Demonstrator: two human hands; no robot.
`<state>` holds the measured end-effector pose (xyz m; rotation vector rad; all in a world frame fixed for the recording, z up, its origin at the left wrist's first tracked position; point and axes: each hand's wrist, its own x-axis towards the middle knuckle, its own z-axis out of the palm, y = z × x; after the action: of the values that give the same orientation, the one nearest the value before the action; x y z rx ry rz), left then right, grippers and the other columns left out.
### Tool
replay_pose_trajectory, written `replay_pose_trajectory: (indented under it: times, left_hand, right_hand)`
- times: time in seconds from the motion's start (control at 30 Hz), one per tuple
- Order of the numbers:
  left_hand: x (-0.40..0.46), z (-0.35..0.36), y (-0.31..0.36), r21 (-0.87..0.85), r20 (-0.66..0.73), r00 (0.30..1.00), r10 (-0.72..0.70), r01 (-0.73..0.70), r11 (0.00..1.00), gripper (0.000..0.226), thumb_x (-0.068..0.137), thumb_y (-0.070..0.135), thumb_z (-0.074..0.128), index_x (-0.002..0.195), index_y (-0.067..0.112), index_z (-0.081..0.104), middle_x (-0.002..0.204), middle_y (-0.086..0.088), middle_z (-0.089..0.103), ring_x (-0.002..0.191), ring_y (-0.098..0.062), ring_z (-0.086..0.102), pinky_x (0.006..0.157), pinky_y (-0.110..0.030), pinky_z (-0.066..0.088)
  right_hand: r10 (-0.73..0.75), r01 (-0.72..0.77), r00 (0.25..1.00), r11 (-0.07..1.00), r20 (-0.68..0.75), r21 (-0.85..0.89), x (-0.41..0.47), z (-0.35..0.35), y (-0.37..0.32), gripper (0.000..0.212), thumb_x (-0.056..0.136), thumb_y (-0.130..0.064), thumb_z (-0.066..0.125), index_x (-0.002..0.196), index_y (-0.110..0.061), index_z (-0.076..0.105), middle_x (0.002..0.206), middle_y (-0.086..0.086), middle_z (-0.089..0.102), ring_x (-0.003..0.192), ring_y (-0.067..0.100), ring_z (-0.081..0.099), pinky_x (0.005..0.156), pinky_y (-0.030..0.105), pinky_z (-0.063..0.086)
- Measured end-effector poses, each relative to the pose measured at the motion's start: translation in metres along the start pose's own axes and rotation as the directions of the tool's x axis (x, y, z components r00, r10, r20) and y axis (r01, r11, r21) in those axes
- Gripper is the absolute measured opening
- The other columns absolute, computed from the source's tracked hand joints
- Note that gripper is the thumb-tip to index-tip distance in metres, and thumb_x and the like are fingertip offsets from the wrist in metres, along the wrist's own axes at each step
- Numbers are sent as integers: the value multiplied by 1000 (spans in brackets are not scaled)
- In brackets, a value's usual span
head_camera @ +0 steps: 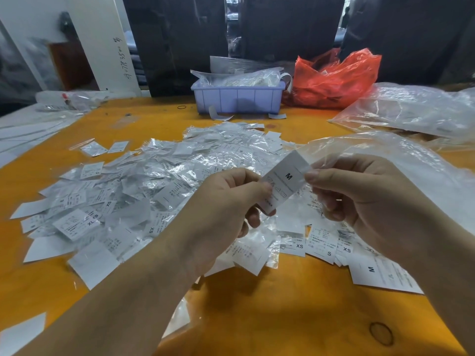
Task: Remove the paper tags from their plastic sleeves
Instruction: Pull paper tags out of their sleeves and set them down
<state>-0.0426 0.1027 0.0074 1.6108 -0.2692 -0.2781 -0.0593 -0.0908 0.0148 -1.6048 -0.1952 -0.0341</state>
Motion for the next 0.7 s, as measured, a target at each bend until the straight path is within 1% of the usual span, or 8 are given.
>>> replay_pose_trajectory:
  times: [0.1, 0.17, 0.3, 0.37, 0.43, 0.53, 0.6, 0.7]
  left_hand:
    - [0, 1, -1, 8, 4, 1000, 29, -29, 1000, 13, 95, 11, 57, 88, 8, 68, 61, 0, 64, 48, -7, 48, 43, -16, 38]
    - [-1, 1, -2, 9, 4, 999, 43, -43, 999, 14, 95, 12, 57, 88, 8, 68, 61, 1, 63, 48, -7, 48, 43, -15, 38]
    - [-1, 2, -3, 0, 19, 998, 60, -60, 998, 12, 95, 12, 58, 88, 8, 67, 62, 0, 63, 49, -7, 47, 44, -16, 38]
    - [-1, 3, -4, 2, 18, 998, 66, -66, 998, 12, 94, 12, 59, 87, 9, 67, 62, 0, 63, 48, -7, 48, 44, -16, 38]
    - [0, 3, -4, 13, 16, 997, 70, -70, 997, 13, 94, 13, 60, 84, 11, 68, 62, 0, 64, 48, -7, 48, 44, -16, 38]
    - [0, 2, -5, 43, 19, 996, 82, -83, 996, 12, 94, 14, 60, 86, 14, 70, 62, 3, 65, 48, -6, 48, 45, -15, 38]
    - [0, 2, -6, 71, 21, 995, 98, -99, 993, 11, 94, 15, 60, 90, 13, 70, 63, 4, 65, 50, -7, 49, 46, -15, 38]
    - [1, 3, -7, 79, 18, 993, 118, -119, 990, 10, 94, 16, 61, 89, 13, 69, 63, 4, 65, 49, -7, 50, 46, -15, 38]
  right_hand:
    - [16, -17, 1000, 1000, 13, 10, -1, 3, 3, 10, 72, -14, 70, 63, -16, 71, 55, 1, 52, 48, 12, 41, 43, 21, 36]
    - [21, -21, 999, 1000, 32, 12, -1, 5, 5, 6, 73, -13, 69, 71, -13, 74, 55, 1, 51, 47, 12, 41, 43, 21, 37]
    - [36, -36, 998, 999, 45, -4, -2, 9, 8, 9, 80, -6, 67, 86, -6, 74, 55, 2, 52, 48, 11, 43, 43, 20, 38]
    - [59, -56, 997, 998, 56, -41, -2, 10, 9, 17, 76, -11, 74, 89, -1, 71, 55, 4, 52, 49, 13, 45, 43, 20, 39]
    - [77, -77, 997, 997, 26, -25, -1, 10, 8, 28, 67, -19, 82, 86, -2, 70, 59, 6, 54, 49, 13, 47, 43, 21, 40]
    - [53, -50, 997, 997, -54, 52, 0, 7, 5, 18, 70, -31, 75, 76, -14, 74, 72, 16, 58, 52, 12, 48, 47, 23, 42]
    - [23, -21, 998, 999, -65, 35, 0, 7, 3, 9, 76, -29, 74, 69, -23, 75, 72, 16, 59, 53, 12, 47, 50, 24, 42]
    - [21, -19, 999, 999, -43, 39, -2, 8, 7, 12, 82, -14, 72, 73, -19, 76, 60, 5, 53, 51, 11, 46, 47, 21, 42]
